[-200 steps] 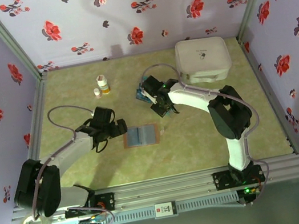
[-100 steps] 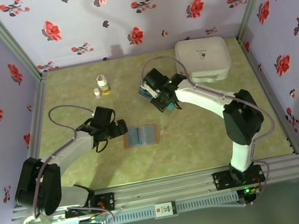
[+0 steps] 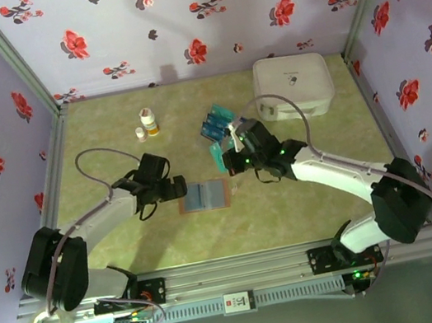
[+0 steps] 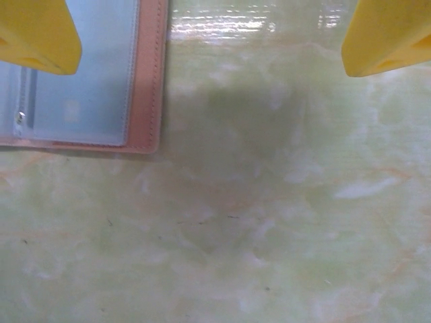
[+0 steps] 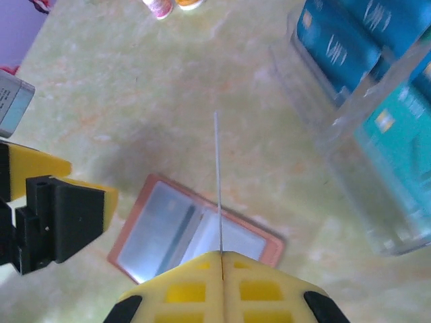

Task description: Put the credit cards into the card holder

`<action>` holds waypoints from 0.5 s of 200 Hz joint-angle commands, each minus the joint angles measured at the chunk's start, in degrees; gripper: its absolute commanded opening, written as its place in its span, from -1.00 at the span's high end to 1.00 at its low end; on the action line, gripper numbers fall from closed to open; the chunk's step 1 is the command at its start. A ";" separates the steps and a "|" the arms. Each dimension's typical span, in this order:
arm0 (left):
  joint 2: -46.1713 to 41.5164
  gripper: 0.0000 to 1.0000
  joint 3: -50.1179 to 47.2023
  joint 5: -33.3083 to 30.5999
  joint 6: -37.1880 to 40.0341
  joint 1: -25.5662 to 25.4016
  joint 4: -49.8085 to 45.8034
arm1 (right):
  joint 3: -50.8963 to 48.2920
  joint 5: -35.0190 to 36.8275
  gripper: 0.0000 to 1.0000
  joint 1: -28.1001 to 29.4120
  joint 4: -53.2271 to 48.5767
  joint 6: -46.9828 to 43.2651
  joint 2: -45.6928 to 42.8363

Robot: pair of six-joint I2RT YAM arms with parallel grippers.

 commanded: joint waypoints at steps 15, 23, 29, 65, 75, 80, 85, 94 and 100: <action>0.30 -0.99 -0.97 -4.09 1.45 -3.18 -0.57 | -7.42 -0.81 1.00 4.13 19.78 13.41 -0.10; 0.38 -0.99 -1.20 -5.36 1.36 -3.72 -0.67 | -8.12 0.30 1.00 5.32 20.90 13.84 0.79; 0.39 -0.99 -1.44 -5.96 1.34 -4.06 -0.74 | -8.65 0.89 1.00 6.11 21.78 14.28 1.44; 0.64 -0.99 -2.65 -8.44 1.05 -6.03 -0.20 | -13.11 3.56 1.00 8.88 30.25 18.65 4.41; 0.81 -0.99 -2.86 -8.98 0.92 -6.58 -0.09 | -14.13 4.00 1.00 9.28 32.21 19.55 4.91; 0.90 -0.99 -3.00 -9.27 0.92 -6.66 0.04 | -14.54 4.26 1.00 9.41 32.72 19.93 5.15; 0.99 -0.99 -3.07 -9.41 0.92 -6.81 0.12 | -15.03 4.68 1.00 9.66 33.25 20.12 5.29; 1.20 -0.99 -3.21 -9.69 0.86 -7.07 0.43 | -15.62 5.43 1.00 9.86 33.74 20.90 5.60; 1.32 -0.99 -3.24 -9.76 0.92 -7.19 0.56 | -16.09 5.67 1.00 9.88 34.05 21.27 5.79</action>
